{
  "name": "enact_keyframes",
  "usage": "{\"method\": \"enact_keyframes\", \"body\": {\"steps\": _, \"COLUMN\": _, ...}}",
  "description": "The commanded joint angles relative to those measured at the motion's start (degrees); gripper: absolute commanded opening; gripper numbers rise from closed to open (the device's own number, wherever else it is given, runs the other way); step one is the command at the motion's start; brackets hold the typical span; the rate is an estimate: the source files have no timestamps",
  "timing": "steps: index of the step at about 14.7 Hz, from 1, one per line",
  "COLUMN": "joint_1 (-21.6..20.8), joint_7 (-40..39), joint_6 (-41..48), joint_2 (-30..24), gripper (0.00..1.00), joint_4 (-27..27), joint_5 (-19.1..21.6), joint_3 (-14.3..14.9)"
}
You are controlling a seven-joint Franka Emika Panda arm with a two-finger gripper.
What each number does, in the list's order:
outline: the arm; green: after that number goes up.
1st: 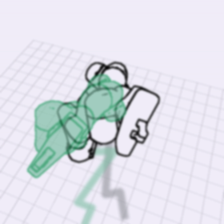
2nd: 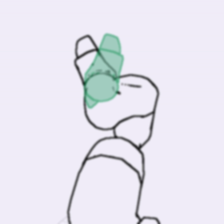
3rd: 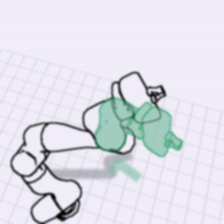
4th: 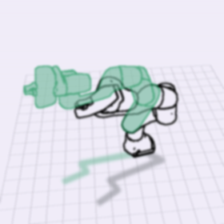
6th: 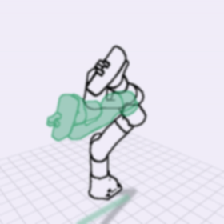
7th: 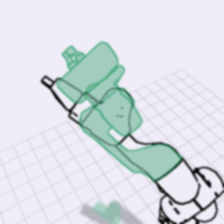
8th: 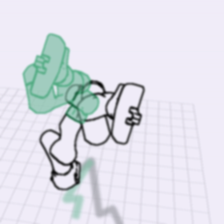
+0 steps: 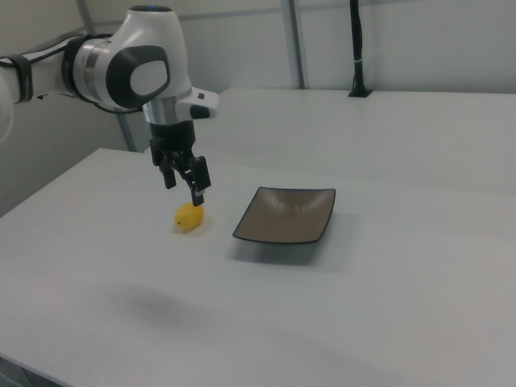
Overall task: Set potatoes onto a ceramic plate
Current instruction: 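Move the open gripper over the yellow potato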
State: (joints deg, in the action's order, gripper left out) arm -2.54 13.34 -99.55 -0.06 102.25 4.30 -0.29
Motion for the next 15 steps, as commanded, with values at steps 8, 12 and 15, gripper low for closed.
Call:
{"method": "enact_keyframes", "body": {"steps": 8, "joint_1": -0.36, "joint_7": 29.60, "joint_6": -16.86, "joint_2": 7.96, "gripper": 1.00, "joint_4": -3.11, "joint_5": 1.85, "joint_3": -11.82}}
{"method": "enact_keyframes", "body": {"steps": 12, "joint_1": -3.16, "joint_7": 38.94, "joint_6": -21.55, "joint_2": 12.27, "gripper": 1.00, "joint_4": -5.38, "joint_5": 1.15, "joint_3": -12.36}}
{"method": "enact_keyframes", "body": {"steps": 15, "joint_1": -5.10, "joint_7": 40.98, "joint_6": -22.70, "joint_2": 17.45, "gripper": 1.00, "joint_4": -10.48, "joint_5": -0.95, "joint_3": -12.36}}
